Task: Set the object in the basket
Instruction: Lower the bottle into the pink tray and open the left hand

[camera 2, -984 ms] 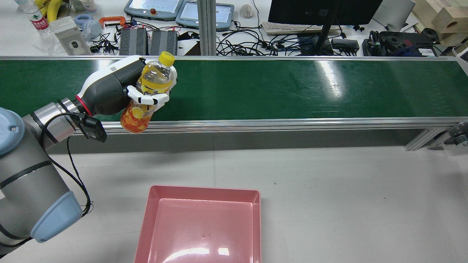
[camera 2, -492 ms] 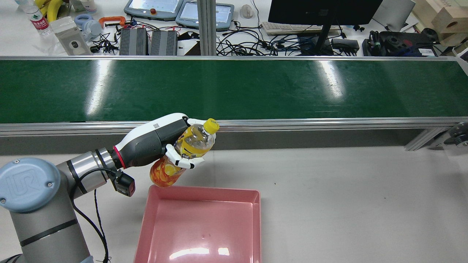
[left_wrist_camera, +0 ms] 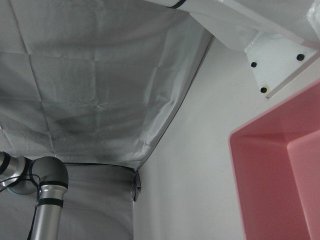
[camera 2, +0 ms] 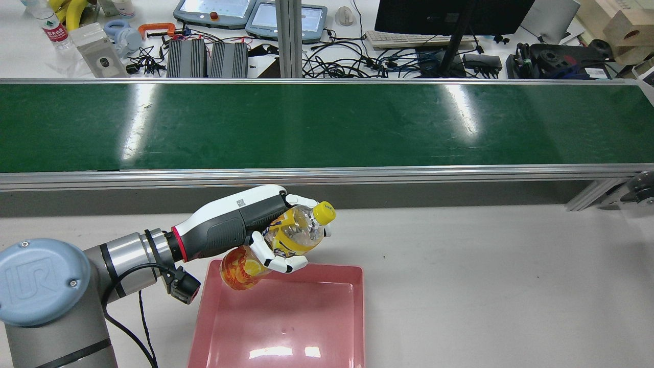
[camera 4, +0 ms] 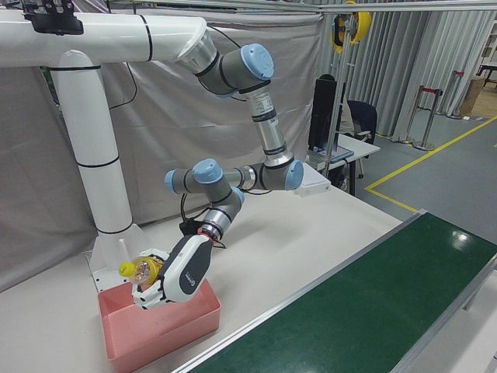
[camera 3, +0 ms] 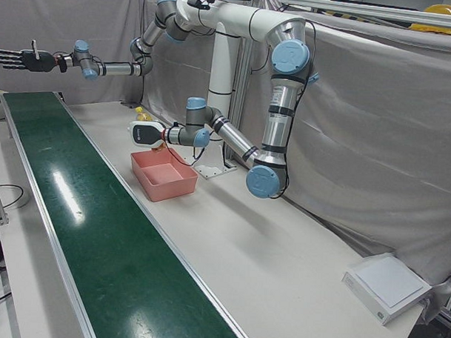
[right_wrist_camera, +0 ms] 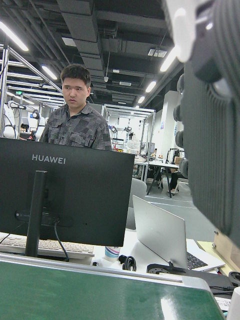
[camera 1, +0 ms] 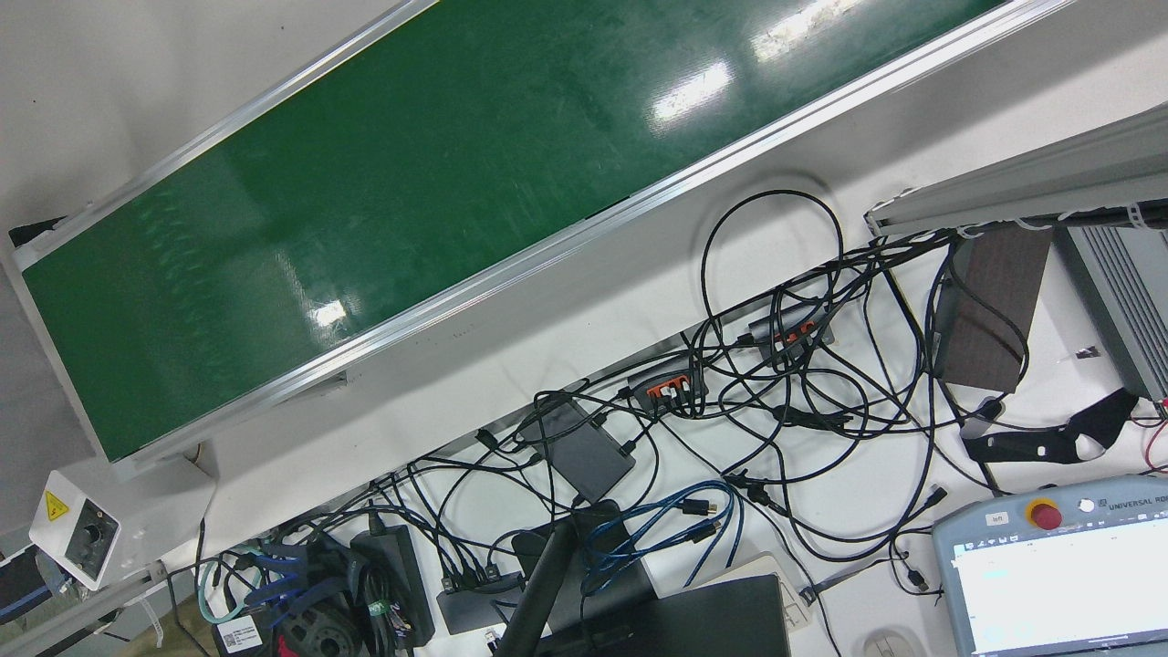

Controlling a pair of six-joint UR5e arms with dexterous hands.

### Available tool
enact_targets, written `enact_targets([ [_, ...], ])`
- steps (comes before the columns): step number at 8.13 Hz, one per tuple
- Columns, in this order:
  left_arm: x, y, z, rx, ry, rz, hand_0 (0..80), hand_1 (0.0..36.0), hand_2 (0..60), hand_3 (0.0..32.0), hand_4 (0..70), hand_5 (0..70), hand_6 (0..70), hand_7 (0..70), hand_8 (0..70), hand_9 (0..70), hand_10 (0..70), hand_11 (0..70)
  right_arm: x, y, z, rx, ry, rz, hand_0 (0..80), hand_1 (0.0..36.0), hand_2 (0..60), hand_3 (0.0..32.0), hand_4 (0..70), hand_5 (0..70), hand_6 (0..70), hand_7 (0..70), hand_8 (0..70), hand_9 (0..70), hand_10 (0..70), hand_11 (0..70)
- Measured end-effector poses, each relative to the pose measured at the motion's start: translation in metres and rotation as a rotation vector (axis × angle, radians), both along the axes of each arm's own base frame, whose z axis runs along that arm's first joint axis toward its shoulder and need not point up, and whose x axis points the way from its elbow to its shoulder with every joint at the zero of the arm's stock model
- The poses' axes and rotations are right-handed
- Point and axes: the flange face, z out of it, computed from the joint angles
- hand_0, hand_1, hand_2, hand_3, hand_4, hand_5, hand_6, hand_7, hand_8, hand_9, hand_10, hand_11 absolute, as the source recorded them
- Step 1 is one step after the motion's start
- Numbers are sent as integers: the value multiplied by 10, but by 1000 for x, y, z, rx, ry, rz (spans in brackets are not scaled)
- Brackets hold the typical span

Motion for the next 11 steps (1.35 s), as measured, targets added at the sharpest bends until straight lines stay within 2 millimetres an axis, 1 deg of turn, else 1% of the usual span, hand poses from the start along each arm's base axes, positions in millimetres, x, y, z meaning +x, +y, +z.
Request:
enact_targets([
  [1, -3, 4, -5, 10, 6, 7, 505, 94, 0, 0, 50, 87, 0, 45, 30, 61, 145, 227, 0, 0, 0, 0, 0, 0, 0, 0, 0, 0, 0, 0, 0, 0, 0, 0, 0, 0],
  [2, -5, 5, -7, 16, 9, 12, 508, 74, 0, 0, 33, 31, 0, 24, 0, 7, 96, 156, 0, 0, 0, -1, 0, 0, 0, 0, 0, 0, 0, 0, 0, 0, 0, 0, 0, 0],
  [3, -6, 6, -8, 18, 11, 15, 511, 53, 0, 0, 19, 0, 0, 12, 0, 0, 74, 124, 0, 0, 0, -1, 0, 0, 0, 0, 0, 0, 0, 0, 0, 0, 0, 0, 0, 0],
  [4, -6, 7, -8, 19, 10, 16, 512, 32, 0, 0, 2, 0, 0, 5, 0, 0, 65, 109, 0, 0, 0, -1, 0, 0, 0, 0, 0, 0, 0, 0, 0, 0, 0, 0, 0, 0],
  [6, -6, 7, -6, 19, 7, 18, 504, 6, 0, 0, 0, 0, 0, 2, 0, 0, 53, 90, 0, 0, 1, -1, 0, 0, 0, 0, 0, 0, 0, 0, 0, 0, 0, 0, 0, 0],
  [7, -6, 7, -6, 19, 6, 17, 495, 0, 0, 0, 0, 0, 0, 0, 0, 0, 50, 86, 0, 0, 1, -1, 0, 0, 0, 0, 0, 0, 0, 0, 0, 0, 0, 0, 0, 0],
  [11, -8, 5, -6, 19, 7, 12, 487, 1, 0, 0, 0, 0, 0, 0, 0, 0, 52, 87, 0, 0, 1, -1, 0, 0, 0, 0, 0, 0, 0, 0, 0, 0, 0, 0, 0, 0],
])
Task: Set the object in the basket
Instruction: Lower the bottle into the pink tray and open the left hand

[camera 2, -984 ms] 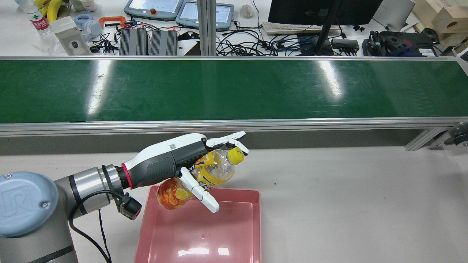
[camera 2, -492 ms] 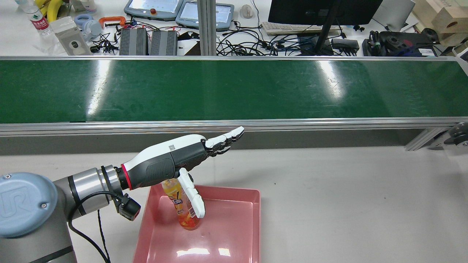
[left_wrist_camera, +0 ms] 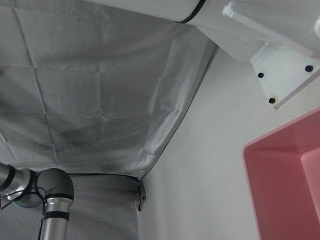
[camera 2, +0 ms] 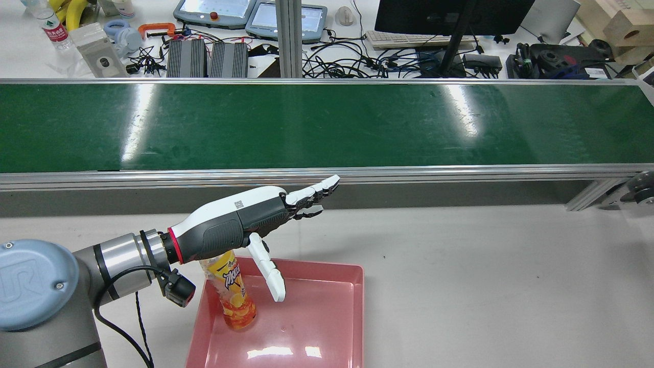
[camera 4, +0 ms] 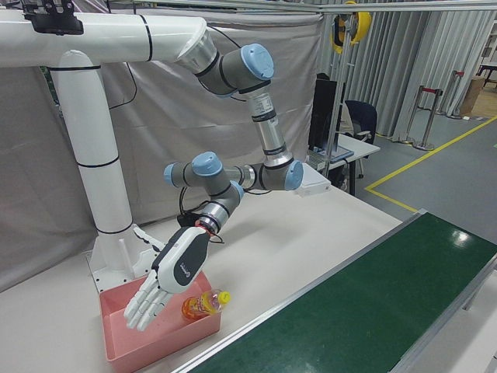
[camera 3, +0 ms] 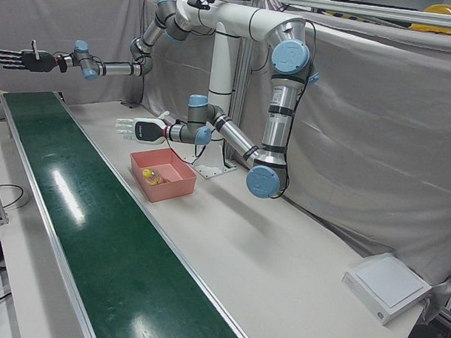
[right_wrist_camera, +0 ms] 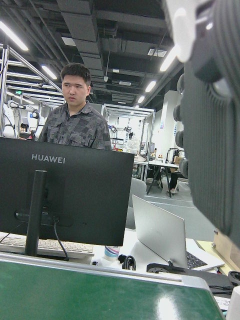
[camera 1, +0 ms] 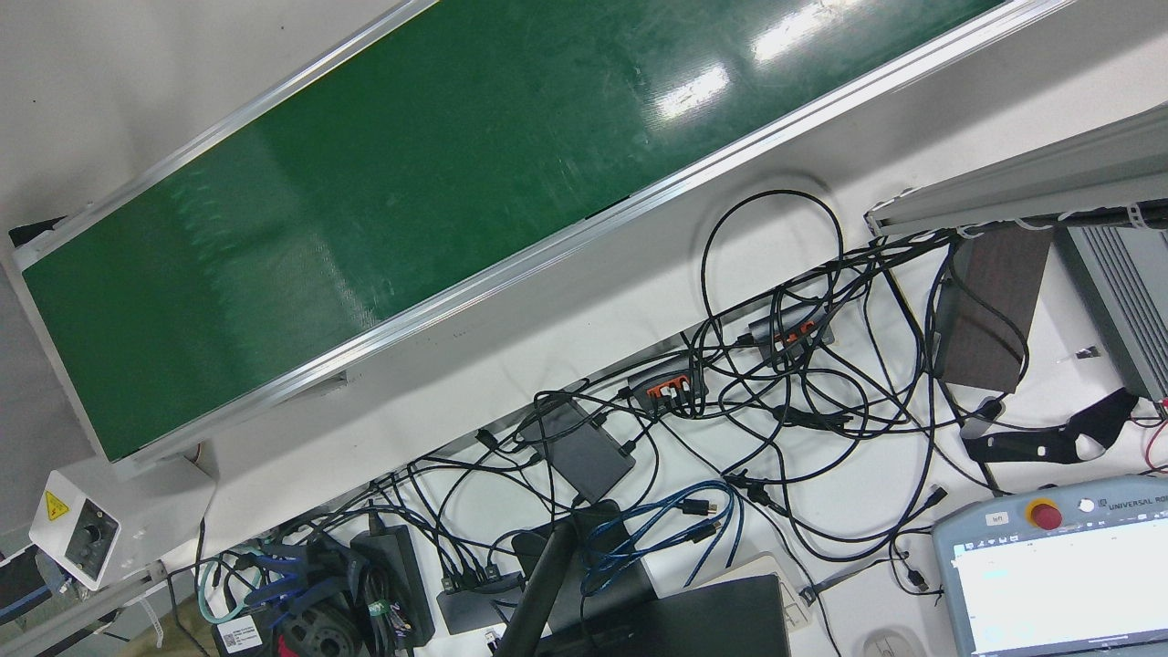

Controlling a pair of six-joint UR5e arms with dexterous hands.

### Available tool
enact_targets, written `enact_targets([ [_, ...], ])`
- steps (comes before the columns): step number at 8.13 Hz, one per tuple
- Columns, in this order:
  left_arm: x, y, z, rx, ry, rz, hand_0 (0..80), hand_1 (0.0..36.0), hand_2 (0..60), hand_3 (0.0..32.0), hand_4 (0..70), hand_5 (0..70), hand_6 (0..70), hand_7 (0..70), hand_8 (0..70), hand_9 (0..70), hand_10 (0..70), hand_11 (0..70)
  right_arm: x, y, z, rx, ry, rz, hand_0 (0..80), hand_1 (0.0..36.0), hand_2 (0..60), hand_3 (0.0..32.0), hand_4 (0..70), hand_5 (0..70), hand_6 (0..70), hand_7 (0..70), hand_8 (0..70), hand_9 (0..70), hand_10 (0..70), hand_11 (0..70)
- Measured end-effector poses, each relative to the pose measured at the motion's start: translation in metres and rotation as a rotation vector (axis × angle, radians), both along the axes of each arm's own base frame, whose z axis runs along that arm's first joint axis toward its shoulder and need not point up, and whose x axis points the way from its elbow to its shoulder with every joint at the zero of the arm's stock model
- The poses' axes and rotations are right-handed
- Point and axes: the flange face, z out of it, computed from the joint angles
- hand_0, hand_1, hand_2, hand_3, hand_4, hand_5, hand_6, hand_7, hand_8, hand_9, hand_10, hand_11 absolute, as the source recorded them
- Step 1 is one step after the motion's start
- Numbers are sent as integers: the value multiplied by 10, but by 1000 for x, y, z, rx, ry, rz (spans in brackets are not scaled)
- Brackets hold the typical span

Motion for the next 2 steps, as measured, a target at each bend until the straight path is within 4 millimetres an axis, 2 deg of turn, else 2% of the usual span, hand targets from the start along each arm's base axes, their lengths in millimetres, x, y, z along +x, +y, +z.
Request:
enact_targets([
  [2, -2, 0, -2, 2, 5, -2, 477, 18, 0, 0, 0, 0, 0, 0, 0, 0, 60, 99, 0, 0, 0, 0, 0, 0, 0, 0, 0, 0, 0, 0, 0, 0, 0, 0, 0, 0],
])
